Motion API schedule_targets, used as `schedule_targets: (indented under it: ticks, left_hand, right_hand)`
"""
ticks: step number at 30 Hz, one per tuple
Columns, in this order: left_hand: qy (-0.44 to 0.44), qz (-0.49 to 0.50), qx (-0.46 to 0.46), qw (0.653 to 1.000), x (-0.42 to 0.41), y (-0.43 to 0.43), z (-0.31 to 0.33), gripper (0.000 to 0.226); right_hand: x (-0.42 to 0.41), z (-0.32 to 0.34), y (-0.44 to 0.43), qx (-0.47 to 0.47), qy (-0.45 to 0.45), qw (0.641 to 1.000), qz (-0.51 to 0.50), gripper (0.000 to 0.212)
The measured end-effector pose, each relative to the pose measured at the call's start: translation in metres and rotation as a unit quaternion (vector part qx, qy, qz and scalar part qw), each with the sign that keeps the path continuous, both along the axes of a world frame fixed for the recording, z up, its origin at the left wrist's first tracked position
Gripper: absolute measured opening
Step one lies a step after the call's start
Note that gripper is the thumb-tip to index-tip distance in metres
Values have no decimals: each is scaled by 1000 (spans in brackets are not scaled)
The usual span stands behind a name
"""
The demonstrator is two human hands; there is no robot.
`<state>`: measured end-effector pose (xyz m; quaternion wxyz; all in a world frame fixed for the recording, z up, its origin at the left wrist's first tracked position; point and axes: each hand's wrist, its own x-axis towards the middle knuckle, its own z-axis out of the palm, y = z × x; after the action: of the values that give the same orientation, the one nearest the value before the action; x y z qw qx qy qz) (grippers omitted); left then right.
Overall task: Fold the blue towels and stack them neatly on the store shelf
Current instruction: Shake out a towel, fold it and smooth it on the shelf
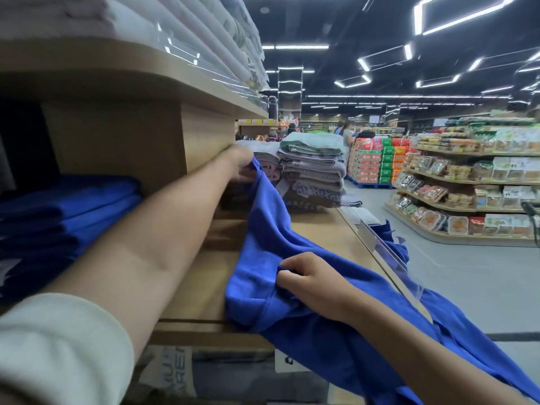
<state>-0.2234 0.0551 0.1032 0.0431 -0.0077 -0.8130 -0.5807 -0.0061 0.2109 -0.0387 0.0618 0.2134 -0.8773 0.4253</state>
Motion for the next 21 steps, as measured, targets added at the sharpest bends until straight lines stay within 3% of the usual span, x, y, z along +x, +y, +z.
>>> schedule_targets:
  ticks: [4, 6, 10, 14, 15, 17, 18, 19, 20, 21]
  left_hand:
    - [35, 64, 89, 993, 11, -24, 43, 36]
    - [30, 55, 51, 997, 17, -34, 54, 49]
    - [19, 50, 36, 998, 26, -46, 63, 52]
    - [76, 83, -37, 993, 34, -48, 63, 35]
    - [67, 59, -20, 996, 36, -49, 64, 34]
    - [48, -76, 126, 988, 40, -54, 65, 30]
    - [38, -150, 222, 963, 49, -58, 62, 24]
    - [38, -199, 262, 944, 53, -59, 59, 18]
    - [47, -214, 215, 952, 55, -61, 54, 18]
    - [57, -204, 81, 974, 56, -64, 47, 21]
  right_hand:
    - [-1, 1, -1, -10, -3, 1000, 1, 30]
    - [-1, 1, 0, -22, -4, 1000, 1, 28]
    - [-7, -1, 3, -52, 10, 999, 0, 35]
    - [-12, -2, 5, -91, 21, 996, -8, 37]
    - [-13, -2, 5, -100, 26, 995, -14, 38]
    - [-14, -2, 6, -128, 25, 991, -32, 37]
    - [-13, -2, 6, -152, 17, 987, -42, 34]
    - [-13, -1, 7, -179, 11, 982, -50, 32]
    - [-13, 0, 6, -205, 6, 977, -57, 33]
    - [-13, 1, 6, -221, 1, 973, -64, 35]
